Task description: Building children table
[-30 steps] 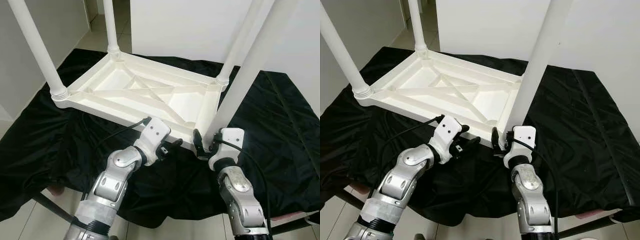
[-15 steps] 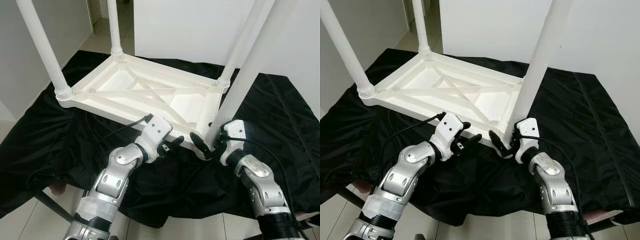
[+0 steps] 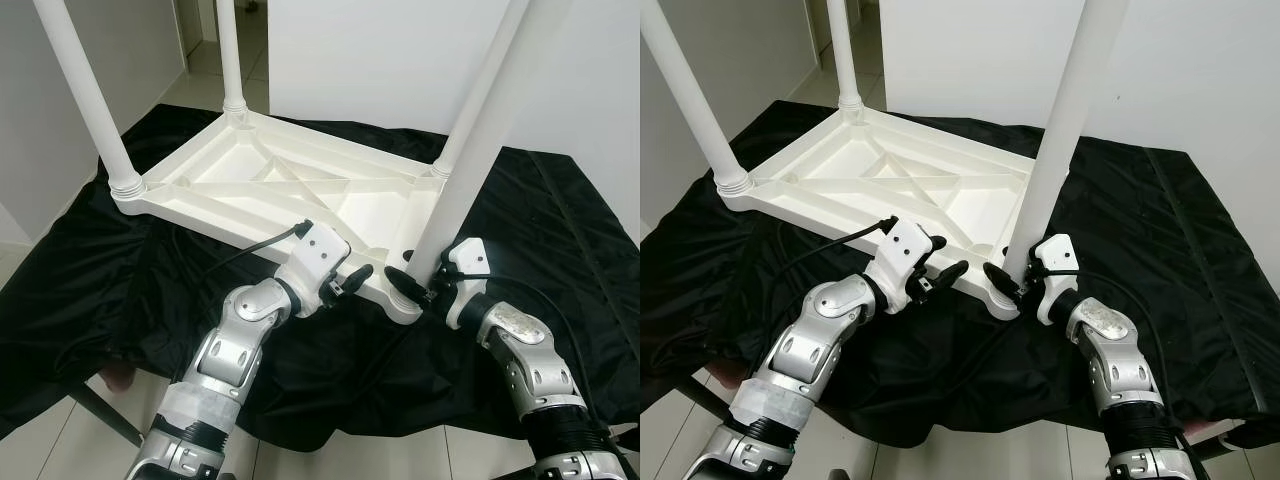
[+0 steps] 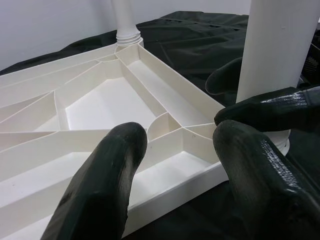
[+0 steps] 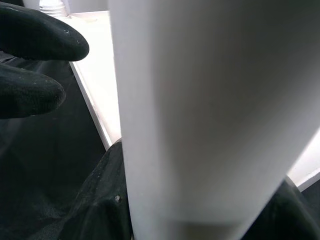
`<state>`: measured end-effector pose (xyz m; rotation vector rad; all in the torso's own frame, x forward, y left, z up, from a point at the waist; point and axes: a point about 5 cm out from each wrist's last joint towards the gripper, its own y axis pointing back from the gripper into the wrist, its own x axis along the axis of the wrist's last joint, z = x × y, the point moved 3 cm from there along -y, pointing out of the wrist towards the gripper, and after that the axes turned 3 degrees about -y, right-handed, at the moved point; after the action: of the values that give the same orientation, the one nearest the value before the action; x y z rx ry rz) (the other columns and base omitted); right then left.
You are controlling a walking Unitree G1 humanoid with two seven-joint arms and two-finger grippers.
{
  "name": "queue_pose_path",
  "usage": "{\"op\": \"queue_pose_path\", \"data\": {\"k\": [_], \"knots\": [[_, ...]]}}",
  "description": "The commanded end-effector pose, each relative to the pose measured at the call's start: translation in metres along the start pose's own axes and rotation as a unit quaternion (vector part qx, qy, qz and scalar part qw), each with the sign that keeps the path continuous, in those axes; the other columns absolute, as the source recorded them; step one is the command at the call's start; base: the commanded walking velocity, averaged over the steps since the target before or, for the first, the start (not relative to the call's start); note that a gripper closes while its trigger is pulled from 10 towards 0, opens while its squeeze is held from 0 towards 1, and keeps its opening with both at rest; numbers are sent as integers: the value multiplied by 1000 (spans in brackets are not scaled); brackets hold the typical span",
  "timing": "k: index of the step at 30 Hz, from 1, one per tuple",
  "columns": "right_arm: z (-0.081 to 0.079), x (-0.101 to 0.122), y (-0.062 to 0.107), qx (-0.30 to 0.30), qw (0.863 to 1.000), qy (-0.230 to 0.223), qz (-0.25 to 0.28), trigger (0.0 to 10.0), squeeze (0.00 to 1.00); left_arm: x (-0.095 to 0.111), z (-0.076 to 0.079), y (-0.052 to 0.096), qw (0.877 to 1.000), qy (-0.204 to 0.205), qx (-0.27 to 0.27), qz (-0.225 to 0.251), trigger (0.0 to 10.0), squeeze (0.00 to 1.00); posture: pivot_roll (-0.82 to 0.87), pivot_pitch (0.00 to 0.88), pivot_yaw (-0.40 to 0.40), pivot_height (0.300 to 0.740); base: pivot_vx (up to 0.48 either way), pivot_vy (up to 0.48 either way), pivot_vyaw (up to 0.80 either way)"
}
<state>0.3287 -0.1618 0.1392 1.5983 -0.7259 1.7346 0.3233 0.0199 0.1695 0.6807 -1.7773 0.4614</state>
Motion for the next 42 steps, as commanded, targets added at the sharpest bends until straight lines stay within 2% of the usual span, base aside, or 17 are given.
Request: {"op": "queue_pose_path", "data": {"k": [1, 2, 3, 7, 9, 14, 15, 18, 21, 23, 24, 25, 26, 28, 40, 41, 42], "knots": [[-9, -13, 1, 23, 999, -8, -22, 0, 0, -1, -6, -2, 999, -1, 40, -3, 10000, 0, 18, 0, -33, 740, 0, 0, 0], [-9, -13, 1, 23, 999, -8, -22, 0, 0, -1, -6, -2, 999, -1, 40, -3, 10000, 0, 18, 0, -33, 740, 0, 0, 0], [-11, -15, 2, 23, 999, -10, -22, 10000, 0, 0, -6, -3, 999, -2, 39, -2, 10000, 0, 17, 0, -31, 740, 0, 0, 0], [-10, -16, 3, -10, 1000, -23, -12, 10000, 0, 0, -4, -6, 999, -2, 36, 1, 10000, 0, 10, 0, -32, 740, 0, 0, 0], [-9, -15, 2, -66, 997, -34, -2, 10000, 0, 0, -2, -8, 999, 0, 34, 3, 10000, 0, 8, 0, -34, 740, 0, 0, 0], [-12, -11, 1, -132, 990, -36, 11, 10000, 0, 0, -3, -11, 999, 1, 34, 4, 10000, 0, 1, 0, -34, 740, 0, 0, 0], [-14, -10, 0, -183, 981, -58, 16, 10000, 0, 1, -5, -12, 999, 0, 35, 5, 10000, 0, -3, 0, -36, 740, 0, 0, 0], [-14, -13, 2, -252, 965, -73, 9, 10000, 0, 1, -5, -12, 999, 1, 36, 6, 10000, 0, -5, 0, -45, 740, 0, 0, 0], [-14, -13, 3, -281, 957, -68, 8, 10000, 0, 1, -6, -12, 999, 0, 37, 6, 10000, 0, -7, 0, -47, 740, 0, 0, 0], [-17, -18, 5, -348, 934, -79, -3, 10000, 0, 0, -7, -12, 999, 0, 41, 5, 10000, 0, -7, 6, -47, 740, 0, 0, 0], [-17, -18, 5, -348, 934, -79, -3, 10000, 0, 0, -7, -12, 999, 0, 41, 5, 10000, 0, -7, 6, -47, 740, 0, 0, 0], [-16, -19, 8, -388, 918, -85, 0, 10000, 0, -1, -7, -11, 999, 1, 42, 5, 10000, 0, -5, 9, -46, 740, 0, 0, 0], [-16, -19, 8, -388, 918, -85, 0, 10000, 0, -1, -7, -11, 999, 1, 42, 5, 10000, 0, -5, 9, -46, 740, 0, 0, 0], [-21, -15, 8, -424, 900, -100, 19, 10000, 0, -1, -10, -8, 999, -2, 43, 3, 10000, 0, -1, 24, -36, 740, 0, 0, 0], [-21, -4, 11, -451, 887, -93, 30, 10000, 0, -6, -13, 1, 999, -6, 40, -10, 10000, 0, 1, 77, -14, 740, 0, 0, 0], [-21, 1, 11, -446, 888, -96, 44, 10000, 1000, -7, -10, 1, 999, -8, 37, -10, 10000, 0, 5, 85, -22, 740, 0, 0, 0], [-21, 1, 11, -446, 888, -96, 44, 10000, 1000, -7, -10, 1, 999, -8, 37, -10, 10000, 0, 5, 85, -22, 740, 0, 0, 0]]}}
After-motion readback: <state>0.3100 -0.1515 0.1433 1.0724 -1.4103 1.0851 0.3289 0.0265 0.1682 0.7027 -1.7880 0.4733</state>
